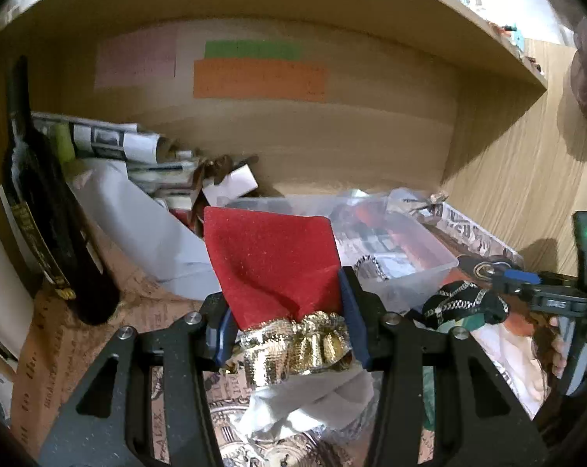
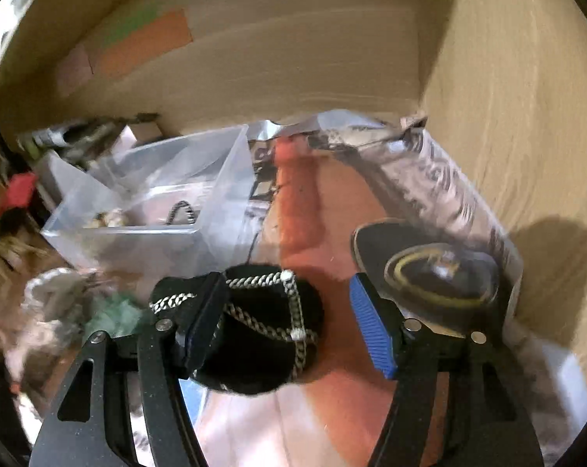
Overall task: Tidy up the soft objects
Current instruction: 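Carry both pouches into the clear box and open both tools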
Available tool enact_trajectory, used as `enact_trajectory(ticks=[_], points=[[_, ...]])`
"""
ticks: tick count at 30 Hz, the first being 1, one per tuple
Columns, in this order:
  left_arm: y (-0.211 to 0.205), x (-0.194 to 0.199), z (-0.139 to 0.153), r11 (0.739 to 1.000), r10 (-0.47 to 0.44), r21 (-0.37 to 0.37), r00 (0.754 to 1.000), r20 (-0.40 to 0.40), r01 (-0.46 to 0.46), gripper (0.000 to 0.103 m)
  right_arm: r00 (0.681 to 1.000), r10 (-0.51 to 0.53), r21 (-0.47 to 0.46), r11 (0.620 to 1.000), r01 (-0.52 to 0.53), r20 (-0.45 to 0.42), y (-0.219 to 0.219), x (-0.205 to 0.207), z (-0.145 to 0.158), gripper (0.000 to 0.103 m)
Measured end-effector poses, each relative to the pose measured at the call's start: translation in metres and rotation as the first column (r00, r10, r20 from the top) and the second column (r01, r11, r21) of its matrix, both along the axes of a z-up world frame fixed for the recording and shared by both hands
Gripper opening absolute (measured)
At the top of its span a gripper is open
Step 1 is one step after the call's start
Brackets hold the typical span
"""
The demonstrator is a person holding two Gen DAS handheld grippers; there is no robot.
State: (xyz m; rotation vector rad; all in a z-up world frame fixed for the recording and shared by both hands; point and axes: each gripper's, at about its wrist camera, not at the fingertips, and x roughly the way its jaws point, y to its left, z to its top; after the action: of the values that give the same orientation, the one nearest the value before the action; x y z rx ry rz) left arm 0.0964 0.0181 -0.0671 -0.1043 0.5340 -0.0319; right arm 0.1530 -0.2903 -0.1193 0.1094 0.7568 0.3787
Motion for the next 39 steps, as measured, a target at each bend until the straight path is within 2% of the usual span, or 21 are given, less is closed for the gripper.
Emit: enact_trajectory(ticks=[6,9,10,11,12,13,14,16,23,31,35,39], points=[[-0.008,0.013,-0.01,0.999,-0.036,-0.018,0.998,-0.061,0.034,0.047,0.993,0.102,-0.022,0.995,-0.101,0.052,0.02,-0.028,0.011,0.066],[-0.011,0.014,-0.015,0.998,-0.052,-0.03,0.996,-0.078,0.05,0.047,0.992,0.118,-0.103,0.988,-0.114,0.039,0.04,-0.022,-0.003,0.064],[-0.012,0.013,-0.017,0.998,-0.054,-0.027,0.995,-0.082,0.052,0.047,0.993,0.118,-0.113,0.987,-0.113,0.034,0.043,-0.02,-0.008,0.058],[-0.014,0.011,-0.018,0.998,-0.056,-0.025,0.995,-0.085,0.054,0.047,0.992,0.126,-0.098,0.987,-0.125,0.012,0.044,-0.015,-0.013,0.041],[-0.015,0.01,-0.02,0.998,-0.06,-0.022,0.994,-0.09,0.058,0.047,0.992,0.122,-0.084,0.989,-0.121,0.005,0.043,-0.014,-0.014,0.033],[-0.016,0.009,-0.022,0.998,-0.063,-0.019,0.994,-0.095,0.061,0.047,0.993,0.115,-0.073,0.991,-0.114,0.013,0.041,-0.014,-0.013,0.03],[-0.016,0.009,-0.023,0.998,-0.064,-0.017,0.993,-0.098,0.062,0.047,0.993,0.117,-0.053,0.992,-0.116,0.019,0.038,-0.015,-0.011,0.022],[-0.018,0.008,-0.027,0.998,-0.069,-0.015,0.992,-0.11,0.068,0.047,0.993,0.117,-0.022,0.993,-0.117,0.032,0.033,-0.018,-0.003,0.018],[-0.018,0.007,-0.032,0.998,-0.066,-0.02,0.991,-0.116,0.064,0.047,0.984,0.078,0.006,0.997,-0.08,0.162,0.025,-0.033,0.039,0.016],[-0.007,0.007,-0.007,0.999,-0.043,-0.019,0.998,-0.051,0.043,0.047,0.947,0.112,0.026,0.992,-0.126,0.302,0.051,-0.03,0.083,0.016],[-0.001,0.018,0.009,0.999,-0.038,-0.007,0.999,-0.027,0.037,0.047,0.934,0.139,0.028,0.987,-0.157,0.328,0.075,-0.013,0.091,0.016],[0.004,0.037,0.016,0.999,-0.038,-0.016,0.999,-0.038,0.037,0.047,0.936,0.17,0.018,0.983,-0.184,0.307,0.101,0.006,0.087,0.016]])
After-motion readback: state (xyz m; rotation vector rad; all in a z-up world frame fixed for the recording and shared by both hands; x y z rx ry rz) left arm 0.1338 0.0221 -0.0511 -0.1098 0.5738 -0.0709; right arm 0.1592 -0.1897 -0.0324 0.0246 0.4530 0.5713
